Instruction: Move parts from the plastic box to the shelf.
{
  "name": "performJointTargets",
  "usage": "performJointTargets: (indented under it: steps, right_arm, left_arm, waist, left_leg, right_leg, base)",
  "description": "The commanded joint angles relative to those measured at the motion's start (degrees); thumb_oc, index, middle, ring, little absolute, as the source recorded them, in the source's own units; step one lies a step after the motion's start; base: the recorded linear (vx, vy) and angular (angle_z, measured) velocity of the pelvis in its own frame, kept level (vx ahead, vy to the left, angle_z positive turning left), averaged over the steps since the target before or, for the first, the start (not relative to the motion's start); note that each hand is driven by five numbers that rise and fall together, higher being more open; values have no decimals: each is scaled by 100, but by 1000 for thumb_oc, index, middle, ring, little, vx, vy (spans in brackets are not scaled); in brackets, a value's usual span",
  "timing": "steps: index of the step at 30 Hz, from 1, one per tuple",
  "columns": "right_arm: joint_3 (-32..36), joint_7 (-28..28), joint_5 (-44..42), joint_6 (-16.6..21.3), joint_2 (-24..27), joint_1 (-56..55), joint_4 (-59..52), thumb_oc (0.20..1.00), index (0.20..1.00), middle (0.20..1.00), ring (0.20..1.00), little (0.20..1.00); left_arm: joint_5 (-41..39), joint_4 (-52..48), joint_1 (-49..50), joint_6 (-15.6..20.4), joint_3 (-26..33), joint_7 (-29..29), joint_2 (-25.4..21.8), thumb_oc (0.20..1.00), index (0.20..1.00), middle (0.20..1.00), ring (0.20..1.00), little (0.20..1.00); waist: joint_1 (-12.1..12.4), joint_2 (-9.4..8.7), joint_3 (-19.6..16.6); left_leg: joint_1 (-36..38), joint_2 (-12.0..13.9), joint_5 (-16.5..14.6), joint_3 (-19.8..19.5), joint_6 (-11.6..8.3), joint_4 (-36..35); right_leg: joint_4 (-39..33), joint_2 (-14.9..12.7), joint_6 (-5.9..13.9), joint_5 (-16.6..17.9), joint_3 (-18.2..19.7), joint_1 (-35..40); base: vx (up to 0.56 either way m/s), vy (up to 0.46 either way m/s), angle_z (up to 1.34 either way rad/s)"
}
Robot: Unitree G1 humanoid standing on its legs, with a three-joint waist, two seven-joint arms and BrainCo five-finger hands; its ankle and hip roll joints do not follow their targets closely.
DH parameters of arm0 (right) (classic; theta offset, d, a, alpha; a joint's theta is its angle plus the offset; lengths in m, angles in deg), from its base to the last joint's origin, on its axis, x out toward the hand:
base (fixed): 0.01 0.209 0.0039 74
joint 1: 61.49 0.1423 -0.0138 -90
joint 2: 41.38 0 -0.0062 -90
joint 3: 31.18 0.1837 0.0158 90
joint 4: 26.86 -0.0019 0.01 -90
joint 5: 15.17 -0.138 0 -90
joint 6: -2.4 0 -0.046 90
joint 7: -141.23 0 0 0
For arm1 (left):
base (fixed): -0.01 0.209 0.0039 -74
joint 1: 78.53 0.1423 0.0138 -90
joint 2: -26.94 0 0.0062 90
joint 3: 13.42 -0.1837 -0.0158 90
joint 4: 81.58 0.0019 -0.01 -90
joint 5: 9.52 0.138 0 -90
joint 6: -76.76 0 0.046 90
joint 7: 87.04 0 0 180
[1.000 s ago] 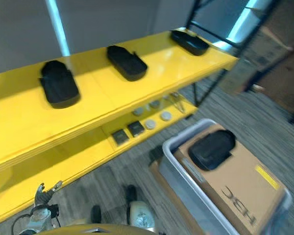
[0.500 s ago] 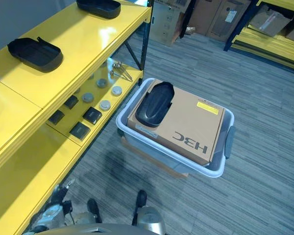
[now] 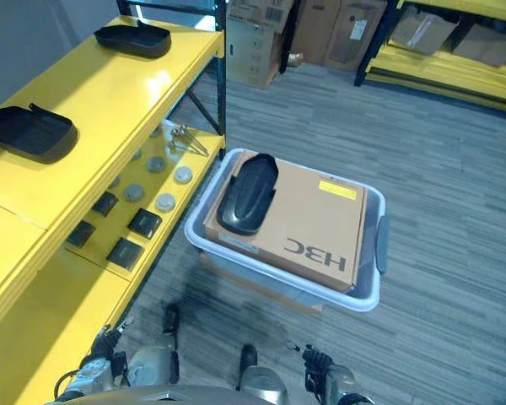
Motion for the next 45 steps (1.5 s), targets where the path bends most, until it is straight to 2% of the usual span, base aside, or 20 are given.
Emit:
performJointTargets:
  steps: [1, 3, 4, 5, 8, 10, 12, 15, 19, 21, 27, 28, 31, 34, 38, 41, 43, 44, 45]
  right_arm:
    - [-138, -984, 271, 865, -41, -17, -399, 1000, 1000, 1000, 1000, 1000]
    - [-179, -1414, 277, 1014, -43, -34, -894, 1000, 1000, 1000, 1000, 1000]
    - [-198, -1740, 232, 1142, 5, -73, -1441, 1000, 1000, 1000, 1000, 1000]
    - [-152, -2164, 311, 1167, 125, -145, -2498, 1000, 1000, 1000, 1000, 1000]
    - [49, -2491, 734, 1226, 358, -272, -4054, 1000, 1000, 1000, 1000, 1000]
    - [254, -2468, 984, 1416, 591, -286, -4929, 1000, 1000, 1000, 1000, 1000]
    - [390, -2334, 849, 1564, 771, -246, -5385, 1000, 1000, 1000, 1000, 1000]
    - [521, -2421, 768, 1663, 971, -137, -5802, 1000, 1000, 1000, 1000, 1000]
    - [617, -2788, 1169, 1258, 1252, 177, -5821, 1000, 1000, 1000, 1000, 1000]
    - [521, -3178, 1242, 981, 1491, 688, -5407, 1000, 1000, 1000, 1000, 1000]
    - [184, -3710, 1386, 479, 1848, 2010, -4524, 1000, 1000, 1000, 1000, 1000]
    - [94, -3722, 1171, 368, 1967, 2387, -4229, 1000, 1000, 1000, 1000, 1000]
    - [-15, -3724, 1067, 153, 2158, 2865, -3777, 1000, 1000, 1000, 1000, 1000]
    - [-58, -3579, 1014, 4, 2242, 3109, -3487, 1000, 1000, 1000, 1000, 1000]
    - [-312, -3077, 930, -395, 2359, 3495, -2946, 1000, 1000, 1000, 1000, 1000]
    - [-463, -2723, 895, -505, 2348, 3605, -2710, 1000, 1000, 1000, 1000, 1000]
    - [-590, -2556, 961, -737, 2296, 3652, -2584, 1000, 1000, 1000, 1000, 1000]
    - [-725, -2455, 1116, -1257, 2240, 3608, -2383, 1000, 1000, 1000, 1000, 1000]
    - [-757, -2467, 1155, -1283, 2215, 3587, -2327, 1000, 1000, 1000, 1000, 1000]
  left_arm:
    - [436, -220, -110, 151, -207, -63, -442, 1000, 1000, 1000, 1000, 1000]
    - [389, -290, -94, 84, -225, -143, -538, 1000, 1000, 1000, 1000, 1000]
    - [380, -350, -76, 56, -188, -134, -618, 1000, 1000, 1000, 1000, 1000]
    - [469, -464, -55, 32, -153, -117, -740, 1000, 1000, 1000, 1000, 1000]
    - [360, -562, -49, -13, 19, -173, -875, 1000, 1000, 1000, 1000, 1000]
    - [74, -554, -41, -17, 215, -216, -893, 1000, 1000, 1000, 1000, 1000]
    - [20, -518, 6, -52, 334, -262, -869, 1000, 1000, 1000, 1000, 1000]
    - [-16, -410, 11, -98, 453, -187, -793, 1000, 1000, 1000, 1000, 1000]
    - [436, -437, 46, -148, 312, 22, -619, 1000, 1000, 1000, 1000, 1000]
    - [794, -514, 60, -85, -33, 104, -576, 1000, 1000, 1000, 1000, 1000]
    - [846, -584, -220, -27, -492, 259, -745, 1000, 1000, 1000, 1000, 1000]
    - [732, -545, -307, -20, -614, 282, -778, 1000, 1000, 1000, 1000, 1000]
    - [390, -535, -438, -84, -680, 436, -844, 1000, 1000, 1000, 1000, 1000]
    - [380, -525, -512, -97, -717, 544, -853, 1000, 1000, 1000, 1000, 1000]
    - [311, -521, -610, -39, -848, 676, -851, 1000, 1000, 1000, 1000, 1000]
    - [248, -531, -677, 17, -888, 718, -850, 1000, 1000, 1000, 1000, 1000]
    - [224, -568, -725, 12, -909, 738, -847, 1000, 1000, 1000, 1000, 1000]
    - [202, -623, -766, 21, -937, 751, -852, 1000, 1000, 1000, 1000, 1000]
    - [209, -635, -771, 13, -940, 747, -848, 1000, 1000, 1000, 1000, 1000]
  waist:
    - [140, -169, -4]
    - [128, -135, -15]
    - [59, -104, 26]
    - [-98, -84, 111]
    - [-358, -126, 203]
    - [-518, -200, 244]
    - [-565, -231, 213]
    - [-556, -269, 123]
    - [-404, -306, 90]
    - [-218, -309, 212]
    - [42, -238, 568]
    - [100, -198, 664]
    - [185, -124, 813]
    - [236, -71, 921]
    - [315, -10, 1079]
    - [339, -2, 1143]
    - [354, 13, 1169]
    - [370, 9, 1198]
    - [375, 8, 1201]
  left_leg:
    - [133, -253, -608, -114, 258, 178]
    - [273, -278, -631, -95, 324, 122]
    - [380, -277, -656, -87, 381, 94]
    - [490, -252, -694, -5, 455, 16]
    - [507, -242, -788, 138, 474, 6]
    - [556, -313, -875, 232, 485, 6]
    - [588, -340, -916, 284, 488, 6]
    - [584, -351, -940, 324, 485, 6]
    - [535, -425, -982, 278, 500, 6]
    - [400, -474, -963, 187, 511, 6]
    - [60, -528, -861, -2, 478, 6]
    - [-46, -538, -823, -71, 448, 6]
    - [-219, -549, -756, -162, 406, 6]
    - [-340, -561, -699, -250, 364, 6]
    - [-512, -574, -624, -360, 312, 6]
    - [-571, -566, -600, -390, 291, 6]
    - [-596, -564, -585, -418, 282, 6]
    - [-601, -556, -587, -431, 270, 6]
    - [-599, -553, -587, -434, 269, 6]
  right_leg:
    - [543, -428, 202, -458, -417, -33]
    - [931, -529, 265, -461, -509, -289]
    - [1326, -571, 300, -433, -502, -574]
    - [1656, -569, 335, -372, -450, -920]
    - [1369, -445, 368, -216, -359, -1178]
    - [891, -400, 445, 97, -292, -1248]
    - [588, -375, 473, 252, -237, -1205]
    - [345, -307, 450, 301, -234, -1121]
    - [139, -267, 392, 281, -320, -984]
    - [74, -251, 354, 282, -369, -996]
    - [15, -250, 322, 311, -503, -1154]
    - [15, -253, 314, 308, -547, -1219]
    - [15, -269, 299, 308, -618, -1328]
    - [15, -282, 280, 307, -688, -1398]
    - [16, -308, 256, 306, -772, -1502]
    - [35, -322, 248, 299, -814, -1548]
    - [56, -337, 239, 288, -839, -1564]
    - [71, -360, 248, 281, -875, -1563]
    - [74, -362, 247, 280, -885, -1560]
  base:
    - [109, 172, -6]
    - [52, 144, -9]
    - [9, 143, -16]
    - [-21, 132, -16]
    - [-45, 42, -11]
    - [16, -11, -18]
    - [55, -43, -14]
    - [112, -104, -13]
    - [119, -92, 3]
    - [28, -94, 10]
    - [-53, -55, 11]
    - [-50, -19, 12]
    - [-39, 12, 20]
    - [-13, 16, 21]
    - [-18, 20, 13]
    - [-23, 4, 12]
    - [-18, 2, 6]
    - [-13, -5, 6]
    - [-13, -10, 8]
